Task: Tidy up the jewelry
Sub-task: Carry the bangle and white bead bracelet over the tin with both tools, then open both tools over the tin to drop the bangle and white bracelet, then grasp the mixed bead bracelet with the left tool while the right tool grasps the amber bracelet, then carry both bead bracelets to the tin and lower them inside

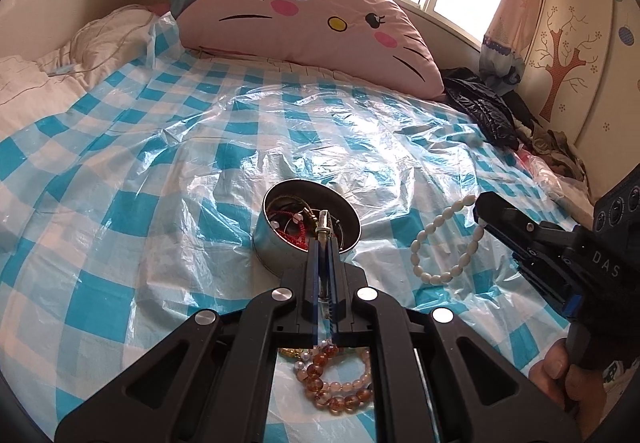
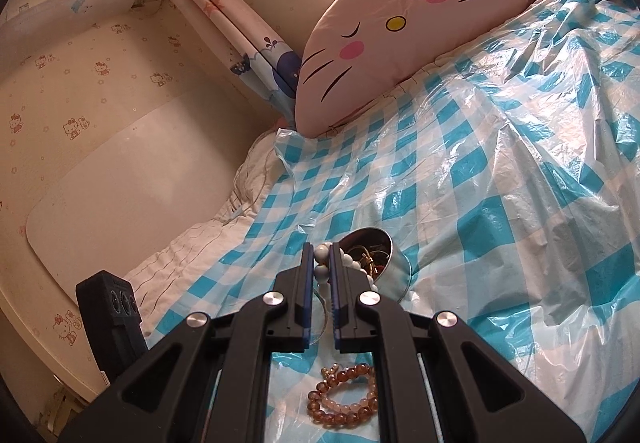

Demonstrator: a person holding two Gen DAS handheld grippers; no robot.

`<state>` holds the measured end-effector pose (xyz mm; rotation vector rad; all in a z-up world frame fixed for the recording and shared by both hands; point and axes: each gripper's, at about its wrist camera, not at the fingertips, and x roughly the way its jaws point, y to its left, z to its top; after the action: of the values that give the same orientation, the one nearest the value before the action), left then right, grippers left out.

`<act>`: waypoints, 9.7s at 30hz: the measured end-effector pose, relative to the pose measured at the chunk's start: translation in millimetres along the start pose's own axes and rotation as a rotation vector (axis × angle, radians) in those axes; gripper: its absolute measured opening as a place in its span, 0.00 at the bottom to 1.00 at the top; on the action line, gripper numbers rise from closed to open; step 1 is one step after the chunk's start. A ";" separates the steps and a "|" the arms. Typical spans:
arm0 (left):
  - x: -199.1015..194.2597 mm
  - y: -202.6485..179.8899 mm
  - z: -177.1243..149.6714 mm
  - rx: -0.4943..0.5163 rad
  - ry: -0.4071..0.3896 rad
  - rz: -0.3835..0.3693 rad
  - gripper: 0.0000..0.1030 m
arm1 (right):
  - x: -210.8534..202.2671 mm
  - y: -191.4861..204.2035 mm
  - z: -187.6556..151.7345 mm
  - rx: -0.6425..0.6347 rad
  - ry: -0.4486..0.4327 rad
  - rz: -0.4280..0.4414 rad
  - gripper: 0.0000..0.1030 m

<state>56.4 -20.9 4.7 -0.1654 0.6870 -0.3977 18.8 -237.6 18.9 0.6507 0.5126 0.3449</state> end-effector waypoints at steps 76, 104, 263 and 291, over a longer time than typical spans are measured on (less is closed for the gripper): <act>50.6 7.6 33.4 -0.116 0.039 -0.110 0.04 | 25.6 -32.8 10.7 0.098 0.024 0.041 0.08; 21.3 73.8 36.6 -0.280 -0.059 0.303 0.76 | 81.8 -17.8 16.4 0.153 0.093 0.157 0.08; -21.3 -8.1 -13.6 0.087 -0.046 0.036 0.07 | 2.9 -15.6 -23.5 0.136 0.126 0.188 0.12; -19.4 -8.2 5.0 0.024 -0.119 -0.055 0.07 | 23.8 -24.3 -4.7 0.238 0.018 0.279 0.12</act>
<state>43.5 -20.3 22.1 -0.1843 0.5612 -0.4454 39.3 -242.6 -8.3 0.9539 0.4843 0.5578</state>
